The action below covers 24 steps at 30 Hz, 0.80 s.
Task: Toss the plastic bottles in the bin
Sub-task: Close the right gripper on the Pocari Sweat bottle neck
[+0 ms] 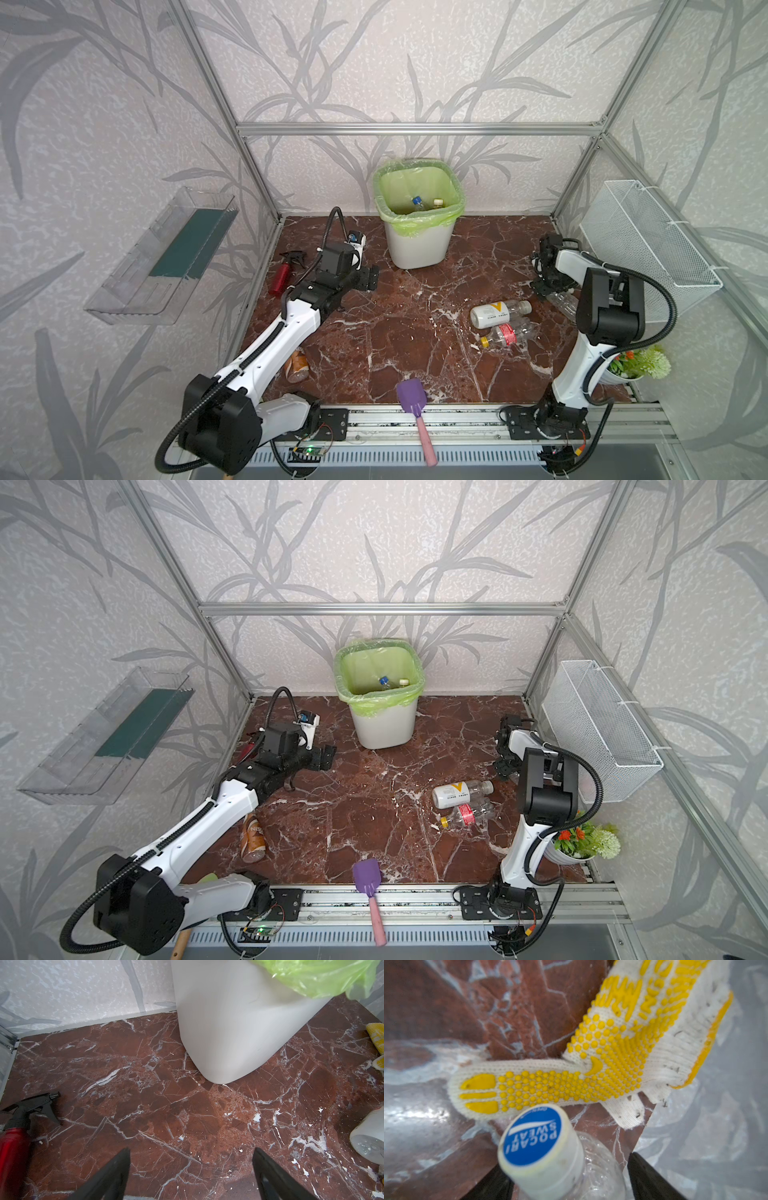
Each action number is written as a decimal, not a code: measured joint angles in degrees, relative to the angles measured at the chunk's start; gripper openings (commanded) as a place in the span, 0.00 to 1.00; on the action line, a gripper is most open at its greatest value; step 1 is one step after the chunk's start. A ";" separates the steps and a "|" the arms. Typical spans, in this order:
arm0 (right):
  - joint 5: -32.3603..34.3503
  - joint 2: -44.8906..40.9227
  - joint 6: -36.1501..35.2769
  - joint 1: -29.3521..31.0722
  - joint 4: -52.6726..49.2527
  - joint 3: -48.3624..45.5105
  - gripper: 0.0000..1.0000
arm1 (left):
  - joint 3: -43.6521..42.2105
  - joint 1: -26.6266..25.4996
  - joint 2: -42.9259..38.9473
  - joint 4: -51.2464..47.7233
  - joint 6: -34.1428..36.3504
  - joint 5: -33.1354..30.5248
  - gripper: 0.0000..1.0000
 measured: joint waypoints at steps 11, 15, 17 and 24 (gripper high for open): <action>-1.73 1.22 3.65 0.02 -2.43 1.66 0.64 | 0.00 0.02 -0.17 0.00 0.00 -0.13 0.91; -2.47 1.11 5.11 0.74 -2.45 1.92 0.63 | 0.00 0.02 -0.35 0.00 0.00 -0.13 0.91; -2.97 0.70 5.81 1.68 -2.45 1.95 0.62 | 0.00 0.02 -0.46 0.00 0.00 -0.13 0.91; -3.82 -3.19 7.63 7.67 -3.06 2.93 0.61 | 0.00 0.02 -1.16 -0.02 0.00 -0.15 0.91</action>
